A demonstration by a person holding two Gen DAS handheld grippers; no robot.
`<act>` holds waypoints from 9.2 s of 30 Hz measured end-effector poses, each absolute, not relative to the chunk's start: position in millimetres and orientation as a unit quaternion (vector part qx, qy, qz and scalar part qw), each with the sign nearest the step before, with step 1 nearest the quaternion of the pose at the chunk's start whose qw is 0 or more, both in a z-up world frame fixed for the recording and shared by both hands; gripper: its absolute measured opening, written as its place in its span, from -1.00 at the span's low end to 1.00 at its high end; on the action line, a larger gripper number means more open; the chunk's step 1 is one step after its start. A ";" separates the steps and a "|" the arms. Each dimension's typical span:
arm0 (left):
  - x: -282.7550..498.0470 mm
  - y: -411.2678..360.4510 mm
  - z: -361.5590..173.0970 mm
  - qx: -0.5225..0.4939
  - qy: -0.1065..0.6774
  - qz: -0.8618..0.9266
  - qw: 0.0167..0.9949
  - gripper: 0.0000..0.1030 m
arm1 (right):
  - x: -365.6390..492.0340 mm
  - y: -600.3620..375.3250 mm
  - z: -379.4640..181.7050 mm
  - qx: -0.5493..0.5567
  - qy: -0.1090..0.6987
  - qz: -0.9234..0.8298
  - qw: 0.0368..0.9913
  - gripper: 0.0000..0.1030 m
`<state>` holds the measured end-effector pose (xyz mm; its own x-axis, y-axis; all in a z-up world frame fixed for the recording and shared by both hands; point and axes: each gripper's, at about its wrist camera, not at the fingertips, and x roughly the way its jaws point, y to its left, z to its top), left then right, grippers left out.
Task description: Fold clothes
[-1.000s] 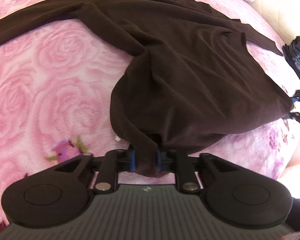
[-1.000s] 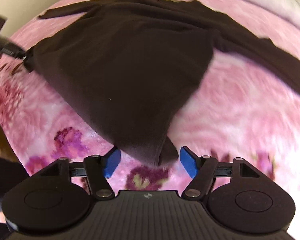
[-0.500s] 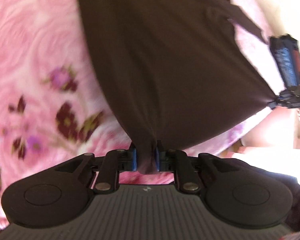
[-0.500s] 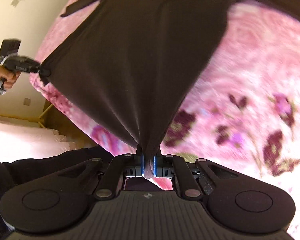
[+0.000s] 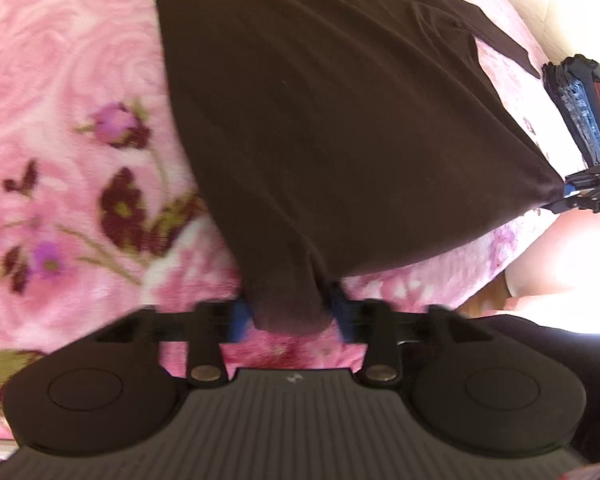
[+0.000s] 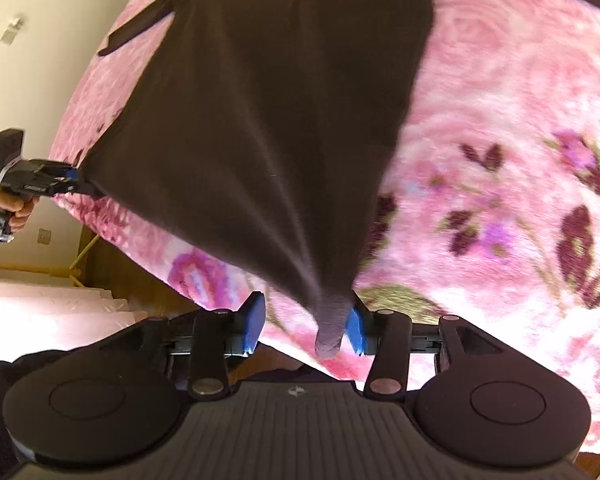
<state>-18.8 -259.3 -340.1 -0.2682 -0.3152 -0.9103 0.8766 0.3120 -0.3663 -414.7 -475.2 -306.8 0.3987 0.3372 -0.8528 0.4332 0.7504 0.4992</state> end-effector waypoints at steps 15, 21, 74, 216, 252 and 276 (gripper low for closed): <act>24.5 -266.7 -327.7 0.261 0.670 -0.510 0.472 -0.84 | -414.2 -528.9 -295.4 0.445 0.570 0.028 0.690 -0.80; -2.0 -271.5 -347.7 0.367 0.648 -0.476 0.469 -0.54 | -422.4 -521.2 -316.5 0.375 0.628 -0.065 0.679 -0.24; -12.1 -260.4 -313.1 0.228 0.665 -0.523 0.482 -0.93 | -434.3 -507.0 -266.2 0.474 0.515 -0.001 0.714 -0.86; -39.3 -196.2 -304.5 0.542 0.154 -0.674 0.478 -0.16 | -259.7 -358.6 -270.4 0.151 0.542 -0.019 0.827 -0.21; -21.4 -146.0 -327.6 0.458 0.198 -0.746 0.442 -0.69 | -228.7 -264.2 -299.0 -0.048 0.514 0.030 0.856 -0.16; -60.1 -169.9 -354.1 0.517 0.087 -0.748 0.408 -0.21 | -241.5 -274.9 -300.4 -0.112 0.531 0.052 0.838 -0.61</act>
